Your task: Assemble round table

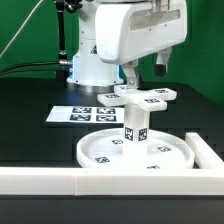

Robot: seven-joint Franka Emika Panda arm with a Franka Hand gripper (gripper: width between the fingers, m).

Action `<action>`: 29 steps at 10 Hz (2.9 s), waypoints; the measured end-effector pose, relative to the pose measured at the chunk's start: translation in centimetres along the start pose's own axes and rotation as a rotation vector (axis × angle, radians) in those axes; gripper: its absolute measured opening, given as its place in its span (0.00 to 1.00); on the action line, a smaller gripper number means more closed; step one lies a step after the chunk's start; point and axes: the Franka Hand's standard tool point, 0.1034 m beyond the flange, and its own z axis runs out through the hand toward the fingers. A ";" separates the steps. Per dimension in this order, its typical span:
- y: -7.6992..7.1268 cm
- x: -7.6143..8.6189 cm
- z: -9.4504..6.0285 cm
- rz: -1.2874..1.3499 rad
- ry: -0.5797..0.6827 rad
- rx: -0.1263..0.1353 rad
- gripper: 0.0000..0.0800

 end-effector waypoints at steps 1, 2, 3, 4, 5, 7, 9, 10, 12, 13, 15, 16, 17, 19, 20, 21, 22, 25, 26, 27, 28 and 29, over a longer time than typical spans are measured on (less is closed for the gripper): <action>0.0 -0.1 0.0 -0.067 -0.001 -0.001 0.81; 0.0 0.0 0.3 -0.066 0.009 -0.016 0.81; 0.0 0.0 0.6 -0.101 0.004 -0.025 0.81; -0.1 0.0 0.7 -0.129 -0.006 -0.028 0.81; 0.0 -0.1 0.8 -0.144 -0.009 -0.027 0.81; 0.6 -0.8 1.1 -0.143 -0.013 -0.026 0.81; 0.7 -1.1 1.2 -0.137 -0.012 -0.025 0.81; 0.9 -1.4 1.4 -0.129 -0.014 -0.022 0.81; 1.0 -1.6 1.7 -0.124 -0.017 -0.018 0.81; 0.9 -1.6 1.9 -0.124 -0.019 -0.016 0.81; 0.9 -1.7 2.2 -0.124 -0.022 -0.011 0.81; 0.9 -1.8 2.3 -0.123 -0.023 -0.010 0.81; 0.8 -1.8 2.4 -0.123 -0.025 -0.008 0.81; 0.8 -1.8 2.8 -0.124 -0.030 -0.003 0.81; 0.9 -1.7 3.1 -0.124 -0.032 0.000 0.81; 0.9 -1.7 3.2 -0.125 -0.033 0.001 0.81; 0.9 -1.7 3.2 -0.124 -0.033 0.001 0.65; 1.0 -1.7 3.2 -0.117 -0.032 0.001 0.55; 0.9 -1.7 3.2 -0.090 -0.032 0.000 0.55; 0.9 -1.7 3.2 -0.075 -0.032 0.001 0.55; 0.9 -1.7 3.2 0.027 -0.029 0.001 0.55; 0.9 -1.7 3.2 0.179 -0.023 0.002 0.55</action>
Offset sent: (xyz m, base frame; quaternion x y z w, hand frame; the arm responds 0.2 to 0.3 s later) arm 0.0032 0.0083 -0.0053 -0.0147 -0.0234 -0.1182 0.9926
